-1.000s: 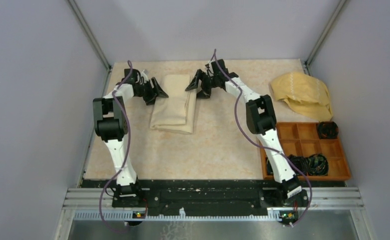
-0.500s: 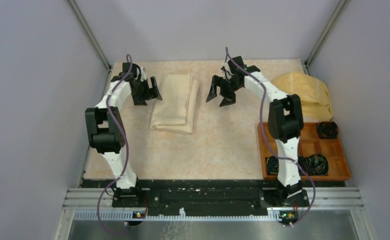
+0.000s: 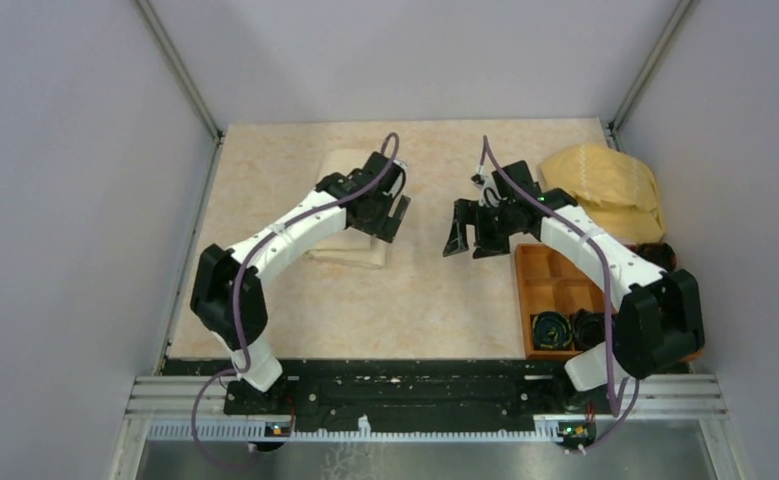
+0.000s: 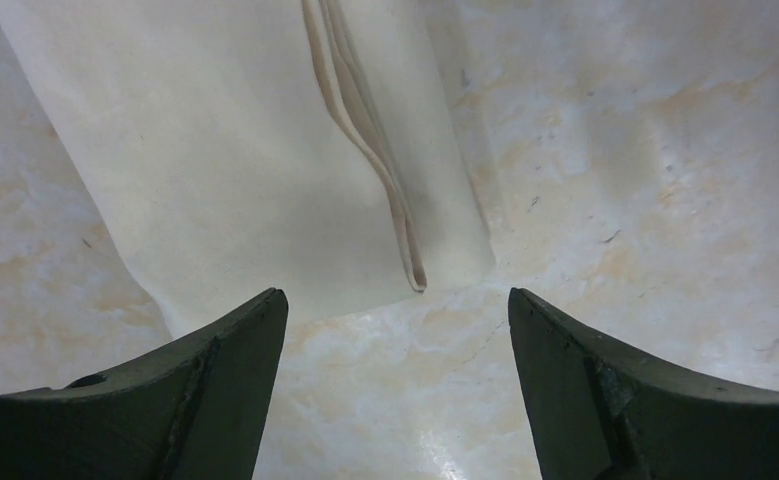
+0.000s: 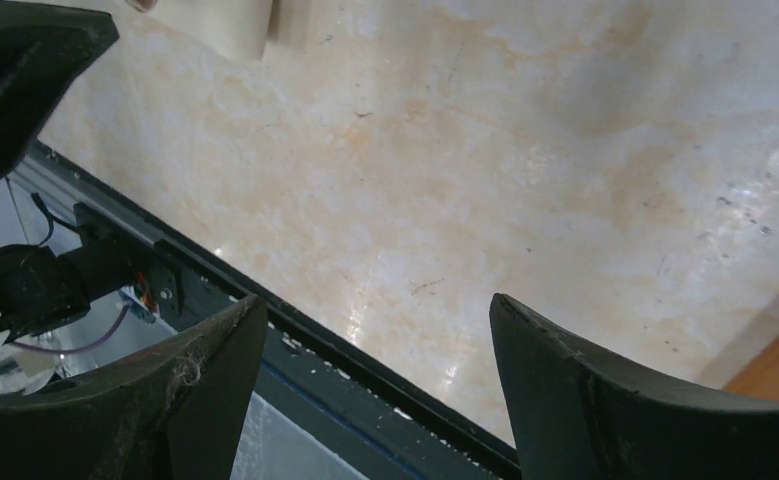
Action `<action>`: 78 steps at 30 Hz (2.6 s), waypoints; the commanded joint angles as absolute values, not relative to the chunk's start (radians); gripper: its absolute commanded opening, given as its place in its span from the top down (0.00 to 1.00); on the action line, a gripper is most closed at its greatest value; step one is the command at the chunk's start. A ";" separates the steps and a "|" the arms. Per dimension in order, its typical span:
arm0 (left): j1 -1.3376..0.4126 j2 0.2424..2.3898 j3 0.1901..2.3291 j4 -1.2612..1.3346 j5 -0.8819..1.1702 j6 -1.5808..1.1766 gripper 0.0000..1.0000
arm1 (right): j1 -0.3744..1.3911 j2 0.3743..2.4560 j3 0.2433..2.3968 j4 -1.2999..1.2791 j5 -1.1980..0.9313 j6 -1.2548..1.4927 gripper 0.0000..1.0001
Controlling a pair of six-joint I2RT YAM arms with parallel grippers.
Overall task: Open and lay out the surgical kit
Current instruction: Move the surgical kit at the center of the board, then open the surgical kit at the center of the board.
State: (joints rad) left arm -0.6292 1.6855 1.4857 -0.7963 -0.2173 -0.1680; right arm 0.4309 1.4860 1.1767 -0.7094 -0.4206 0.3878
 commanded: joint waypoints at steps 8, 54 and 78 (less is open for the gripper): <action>-0.734 1.901 1.570 -0.905 -0.444 -0.140 0.20 | 0.329 1.166 1.039 -0.666 -0.348 0.371 0.16; -0.637 2.131 1.888 -0.853 -0.468 -0.045 0.26 | 0.305 1.157 0.987 -0.636 -0.381 0.373 0.16; -0.598 1.989 1.805 -0.894 -0.593 -0.055 0.85 | 0.305 1.130 0.966 -0.623 -0.381 0.388 0.16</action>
